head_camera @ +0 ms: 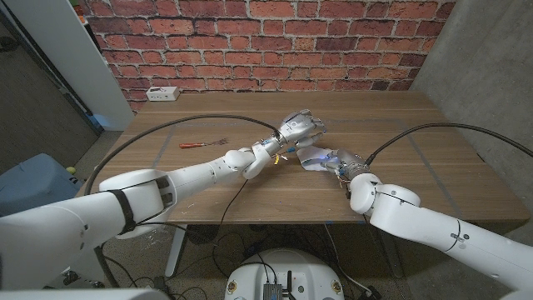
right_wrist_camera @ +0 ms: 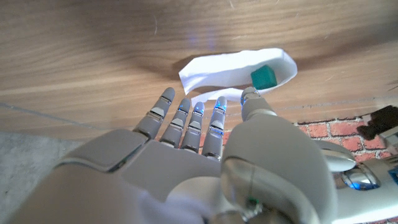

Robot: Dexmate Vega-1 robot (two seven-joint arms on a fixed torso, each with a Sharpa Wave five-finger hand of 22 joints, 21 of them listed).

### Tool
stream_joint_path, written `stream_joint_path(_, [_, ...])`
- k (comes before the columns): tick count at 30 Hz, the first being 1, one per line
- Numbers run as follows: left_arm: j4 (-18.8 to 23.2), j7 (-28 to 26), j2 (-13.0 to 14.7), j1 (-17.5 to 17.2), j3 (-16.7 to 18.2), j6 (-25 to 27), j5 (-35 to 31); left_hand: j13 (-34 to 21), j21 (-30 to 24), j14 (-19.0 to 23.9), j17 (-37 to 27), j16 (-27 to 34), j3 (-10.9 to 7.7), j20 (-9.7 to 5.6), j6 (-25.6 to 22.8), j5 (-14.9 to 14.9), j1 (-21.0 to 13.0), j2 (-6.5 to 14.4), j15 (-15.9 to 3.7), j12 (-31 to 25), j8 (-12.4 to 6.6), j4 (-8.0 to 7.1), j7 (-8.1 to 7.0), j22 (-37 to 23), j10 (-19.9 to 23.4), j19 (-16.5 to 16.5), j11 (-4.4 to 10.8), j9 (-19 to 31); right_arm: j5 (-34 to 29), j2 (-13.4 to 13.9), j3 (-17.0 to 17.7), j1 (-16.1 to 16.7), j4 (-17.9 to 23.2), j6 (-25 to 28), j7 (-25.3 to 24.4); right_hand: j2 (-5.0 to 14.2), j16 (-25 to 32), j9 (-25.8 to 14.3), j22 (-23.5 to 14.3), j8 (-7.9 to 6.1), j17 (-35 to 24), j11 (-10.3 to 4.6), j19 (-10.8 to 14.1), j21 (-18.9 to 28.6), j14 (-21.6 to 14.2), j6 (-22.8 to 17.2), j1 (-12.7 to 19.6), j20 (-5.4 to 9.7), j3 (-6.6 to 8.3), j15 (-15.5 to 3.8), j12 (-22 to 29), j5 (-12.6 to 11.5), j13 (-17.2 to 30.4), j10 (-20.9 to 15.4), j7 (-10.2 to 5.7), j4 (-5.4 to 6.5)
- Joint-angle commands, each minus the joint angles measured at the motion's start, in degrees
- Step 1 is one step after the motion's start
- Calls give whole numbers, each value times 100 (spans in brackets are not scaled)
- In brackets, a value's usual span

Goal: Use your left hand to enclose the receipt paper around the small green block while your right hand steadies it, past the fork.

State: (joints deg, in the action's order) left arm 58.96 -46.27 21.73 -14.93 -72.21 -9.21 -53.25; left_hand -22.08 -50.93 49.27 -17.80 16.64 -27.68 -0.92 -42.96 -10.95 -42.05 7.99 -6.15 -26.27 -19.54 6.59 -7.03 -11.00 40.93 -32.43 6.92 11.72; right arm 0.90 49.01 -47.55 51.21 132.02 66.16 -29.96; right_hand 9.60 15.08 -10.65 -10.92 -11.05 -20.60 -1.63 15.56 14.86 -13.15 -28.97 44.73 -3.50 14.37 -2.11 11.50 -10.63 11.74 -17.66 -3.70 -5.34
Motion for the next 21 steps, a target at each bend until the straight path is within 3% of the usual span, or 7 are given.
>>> stream_joint_path(1, [913,1841,548,-67,491,-890,637,28,-133,122,35,38,-96,-44,-225,-11,7,-112,-473,50,-28,135,75,17,74,-335,-80,-23,-784,-644,183,520,-196,166,-1036,12,-53,0,-18,12,-24,-15,-154,-51,250,38,-117,-33,23,-137,-58,-38,14,208,-98,45])
stream_joint_path(6, [1412,2607,731,-204,729,-759,606,52,-257,0,-67,102,14,-166,-290,39,20,-343,-449,150,47,243,35,36,-43,-676,-118,-57,-935,-815,333,704,-238,138,-1230,10,-65,-1,-18,27,-28,-21,-170,-59,294,76,-132,-35,24,-106,-57,-39,14,237,-122,45])
stream_joint_path(11, [1910,3468,872,-347,945,-563,632,152,-314,-231,58,-38,92,-109,-142,90,151,-638,-377,347,228,253,-16,87,-208,-982,-99,-84,-996,-879,513,878,-206,27,-1298,31,-52,-1,-18,32,-38,-21,-165,-58,285,94,-162,-11,29,-121,-42,-43,14,225,-119,65])
stream_joint_path(19, [2304,3954,979,-540,1193,-527,493,280,-356,-52,275,-66,-78,-228,-416,88,-139,-765,-441,424,264,361,101,127,20,-1405,-119,-98,-1101,-966,738,1140,-154,-163,-1408,41,-30,-1,-18,29,-47,-13,-162,-59,254,93,-190,-1,32,-128,-12,-47,14,171,-122,80])
stream_joint_path(20, [2355,4058,991,-548,1211,-526,484,300,-360,24,301,-44,-90,-251,-464,90,-169,-787,-451,424,271,351,105,130,86,-1472,-225,-99,-1118,-967,776,1193,-136,-214,-1438,42,-27,-1,-18,30,-48,-14,-158,-57,248,97,-194,-2,32,-134,-10,-47,14,165,-119,82])
stream_joint_path(21, [2410,4116,995,-573,1229,-474,432,308,-362,55,311,-36,-97,-259,-498,91,-172,-789,-456,427,267,341,116,131,107,-1497,-235,-100,-1129,-973,803,1227,-129,-246,-1449,41,-23,-1,-18,30,-50,-13,-160,-58,243,98,-201,1,31,-146,-7,-48,14,160,-124,85])
